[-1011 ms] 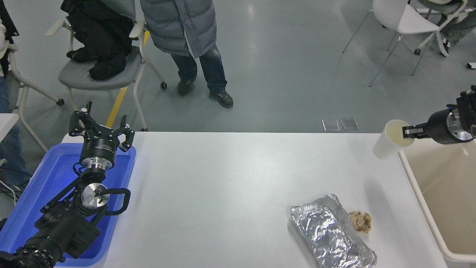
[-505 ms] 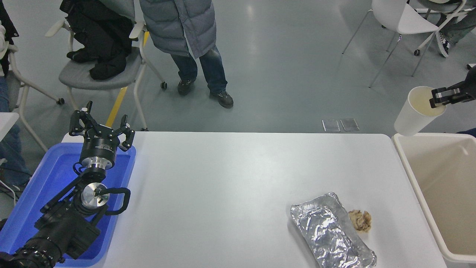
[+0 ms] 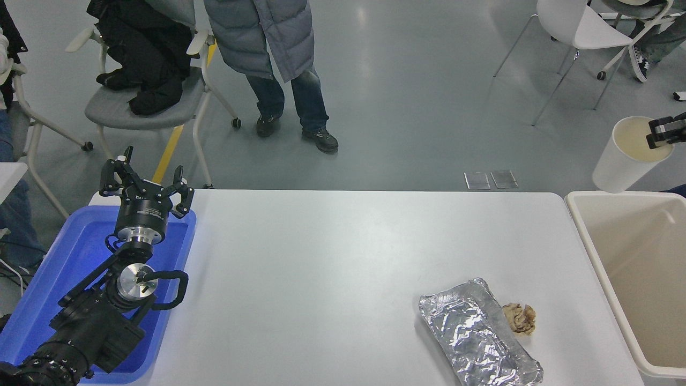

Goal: Pick up paper cup place in dustbin

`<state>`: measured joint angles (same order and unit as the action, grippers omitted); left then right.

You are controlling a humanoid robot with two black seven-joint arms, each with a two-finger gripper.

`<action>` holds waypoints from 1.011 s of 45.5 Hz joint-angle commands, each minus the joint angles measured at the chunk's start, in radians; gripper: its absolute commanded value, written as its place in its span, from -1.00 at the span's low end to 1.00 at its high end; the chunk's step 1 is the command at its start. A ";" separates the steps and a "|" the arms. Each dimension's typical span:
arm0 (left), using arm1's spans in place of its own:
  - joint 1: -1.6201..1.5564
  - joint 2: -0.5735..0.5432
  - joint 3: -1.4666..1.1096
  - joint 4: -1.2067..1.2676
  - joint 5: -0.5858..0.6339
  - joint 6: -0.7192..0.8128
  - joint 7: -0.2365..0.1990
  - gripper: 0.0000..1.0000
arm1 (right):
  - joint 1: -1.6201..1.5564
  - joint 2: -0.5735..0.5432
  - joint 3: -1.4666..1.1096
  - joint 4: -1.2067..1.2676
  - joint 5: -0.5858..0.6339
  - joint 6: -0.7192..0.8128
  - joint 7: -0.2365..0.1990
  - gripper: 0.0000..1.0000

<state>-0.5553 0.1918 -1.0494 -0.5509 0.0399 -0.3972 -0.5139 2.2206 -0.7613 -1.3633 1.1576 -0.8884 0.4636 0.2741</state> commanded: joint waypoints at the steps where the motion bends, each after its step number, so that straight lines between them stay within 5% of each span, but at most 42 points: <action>1: 0.000 0.000 0.000 0.000 0.000 0.000 0.000 0.98 | -0.149 -0.110 0.013 -0.226 -0.069 -0.017 0.019 -1.00; 13: 0.000 0.000 0.000 0.000 0.000 0.000 0.000 0.98 | -0.697 -0.150 0.197 -0.755 -0.038 -0.120 0.174 -1.00; 19: 0.000 0.000 0.000 0.000 0.000 0.000 0.000 0.98 | -1.040 -0.127 0.384 -0.978 0.098 -0.131 0.195 -1.00; 30: 0.000 0.000 0.000 0.000 0.000 0.000 0.000 0.98 | -1.377 0.011 0.487 -1.176 0.380 -0.145 0.168 -1.00; 35: 0.000 0.000 0.000 0.000 0.000 0.001 0.000 0.98 | -1.481 0.071 0.532 -1.184 0.554 -0.195 0.090 -1.00; 46: 0.000 0.000 0.002 0.000 0.000 0.001 0.000 0.98 | -1.590 0.174 0.730 -1.182 0.617 -0.269 0.002 -1.00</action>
<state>-0.5553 0.1917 -1.0492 -0.5507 0.0398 -0.3963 -0.5139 0.7985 -0.6902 -0.8132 0.0224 -0.3932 0.2621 0.3520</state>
